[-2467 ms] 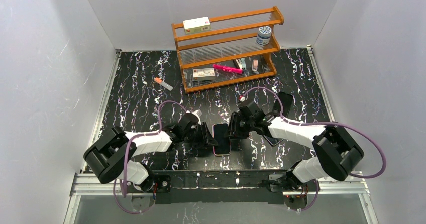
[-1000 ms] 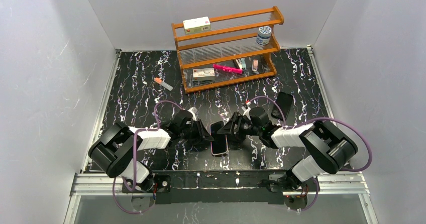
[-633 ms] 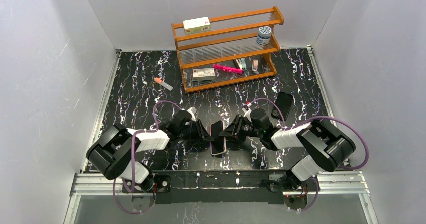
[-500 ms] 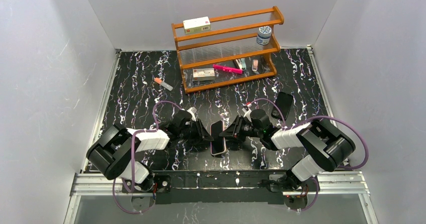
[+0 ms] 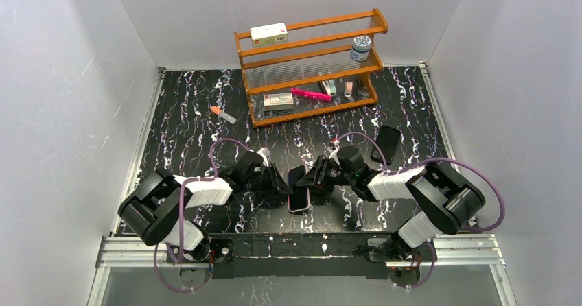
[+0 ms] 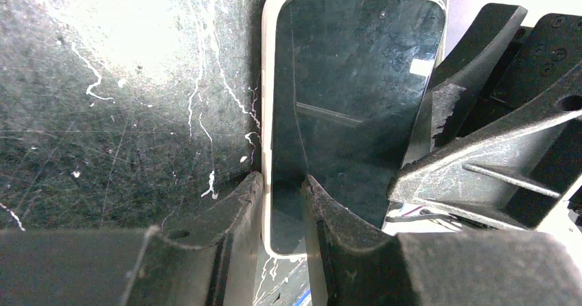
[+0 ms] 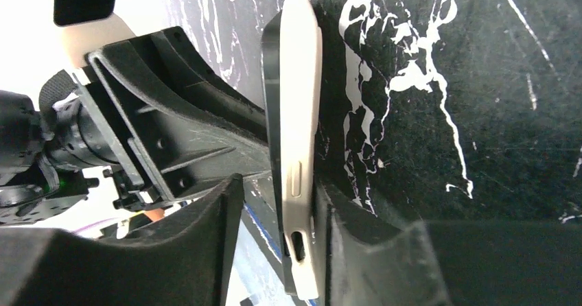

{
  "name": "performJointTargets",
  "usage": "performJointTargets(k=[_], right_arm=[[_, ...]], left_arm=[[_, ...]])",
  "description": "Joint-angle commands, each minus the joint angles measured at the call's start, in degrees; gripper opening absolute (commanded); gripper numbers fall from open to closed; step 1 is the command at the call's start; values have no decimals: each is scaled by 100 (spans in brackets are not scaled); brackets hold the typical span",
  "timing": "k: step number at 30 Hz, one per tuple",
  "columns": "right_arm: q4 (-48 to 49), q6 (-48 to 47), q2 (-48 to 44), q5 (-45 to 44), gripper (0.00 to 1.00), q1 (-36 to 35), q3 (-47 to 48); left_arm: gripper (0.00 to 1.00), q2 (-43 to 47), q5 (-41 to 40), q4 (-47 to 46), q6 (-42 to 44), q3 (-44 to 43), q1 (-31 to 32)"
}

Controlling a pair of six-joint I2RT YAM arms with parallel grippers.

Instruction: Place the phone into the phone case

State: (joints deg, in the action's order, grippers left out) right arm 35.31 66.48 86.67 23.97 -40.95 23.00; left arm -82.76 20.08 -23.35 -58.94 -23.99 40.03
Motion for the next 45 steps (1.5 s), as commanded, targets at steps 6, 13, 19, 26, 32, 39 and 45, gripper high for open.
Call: performJointTargets(k=[6,13,19,26,32,39,45], right_arm=[[-852,-392,-389,-243,7,-123,487],[-598,-691,-1607,-245,1,-99,341],[22,-700,-2657,10,1,-91,199],[1110,-184,-2864,337,1,-96,120],[1470,-14,-2507,355,1,-95,133],[1966,215,-2198,285,1,-95,66],[1951,255,-2026,573,29,-96,80]], left_arm=[[30,364,29,572,189,-154,-8],[71,2079,445,1876,452,-721,-848],[85,2568,1017,1611,62,-1081,-936],[79,2600,1643,-150,-1070,-748,-936],[60,2551,1776,-617,-1306,-600,-919],[31,2684,1773,-1104,-1607,-362,-866],[0,2646,1680,-1687,-1768,-252,-865]])
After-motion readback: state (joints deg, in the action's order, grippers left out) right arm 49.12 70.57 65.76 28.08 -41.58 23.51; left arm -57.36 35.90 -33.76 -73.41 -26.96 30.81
